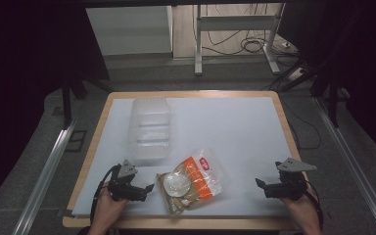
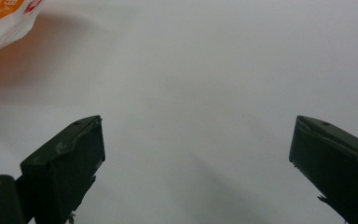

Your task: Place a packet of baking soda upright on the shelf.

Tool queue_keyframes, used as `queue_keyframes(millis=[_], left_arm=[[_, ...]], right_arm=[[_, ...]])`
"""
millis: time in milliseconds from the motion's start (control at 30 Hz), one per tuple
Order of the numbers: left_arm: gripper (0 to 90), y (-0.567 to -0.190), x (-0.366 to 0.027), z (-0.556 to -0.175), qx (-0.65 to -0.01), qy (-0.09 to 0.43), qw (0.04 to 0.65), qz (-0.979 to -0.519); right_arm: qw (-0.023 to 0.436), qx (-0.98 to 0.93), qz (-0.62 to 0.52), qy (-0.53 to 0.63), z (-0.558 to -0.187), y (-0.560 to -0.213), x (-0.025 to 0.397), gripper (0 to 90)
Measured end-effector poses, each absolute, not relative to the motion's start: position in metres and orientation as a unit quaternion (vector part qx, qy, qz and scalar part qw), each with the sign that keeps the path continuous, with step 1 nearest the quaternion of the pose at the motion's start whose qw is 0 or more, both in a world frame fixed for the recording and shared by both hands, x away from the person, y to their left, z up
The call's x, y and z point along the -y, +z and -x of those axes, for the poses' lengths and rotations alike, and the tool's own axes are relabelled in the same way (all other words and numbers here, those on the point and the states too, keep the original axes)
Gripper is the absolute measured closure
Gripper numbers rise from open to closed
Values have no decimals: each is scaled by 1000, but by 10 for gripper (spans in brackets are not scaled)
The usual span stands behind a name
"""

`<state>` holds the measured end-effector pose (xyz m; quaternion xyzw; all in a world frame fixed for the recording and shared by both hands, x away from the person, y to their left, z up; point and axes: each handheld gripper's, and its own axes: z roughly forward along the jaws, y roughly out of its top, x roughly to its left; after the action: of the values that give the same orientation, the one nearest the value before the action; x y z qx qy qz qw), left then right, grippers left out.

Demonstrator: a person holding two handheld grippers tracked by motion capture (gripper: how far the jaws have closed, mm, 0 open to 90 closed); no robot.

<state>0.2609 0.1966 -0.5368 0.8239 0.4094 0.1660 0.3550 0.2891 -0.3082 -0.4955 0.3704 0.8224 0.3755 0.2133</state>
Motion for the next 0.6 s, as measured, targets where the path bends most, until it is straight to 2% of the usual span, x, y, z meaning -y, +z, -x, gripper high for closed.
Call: queue_keyframes(millis=[133,333,433,600], left_arm=[[26,-535,-193,-259,-410,158,371,-818],[86,-528,-188,-254,-393,173,358,-829],[168,-525,-187,-252,-387,164,364,-831],[359,-524,-185,-252,-381,128,373,-836]], right_arm=[[212,-823,-371,374,-289,-496,308,38],[209,-824,-369,375,-289,-497,307,39],[207,-825,-369,374,-289,-497,306,39],[206,-827,-369,372,-289,-497,306,43]])
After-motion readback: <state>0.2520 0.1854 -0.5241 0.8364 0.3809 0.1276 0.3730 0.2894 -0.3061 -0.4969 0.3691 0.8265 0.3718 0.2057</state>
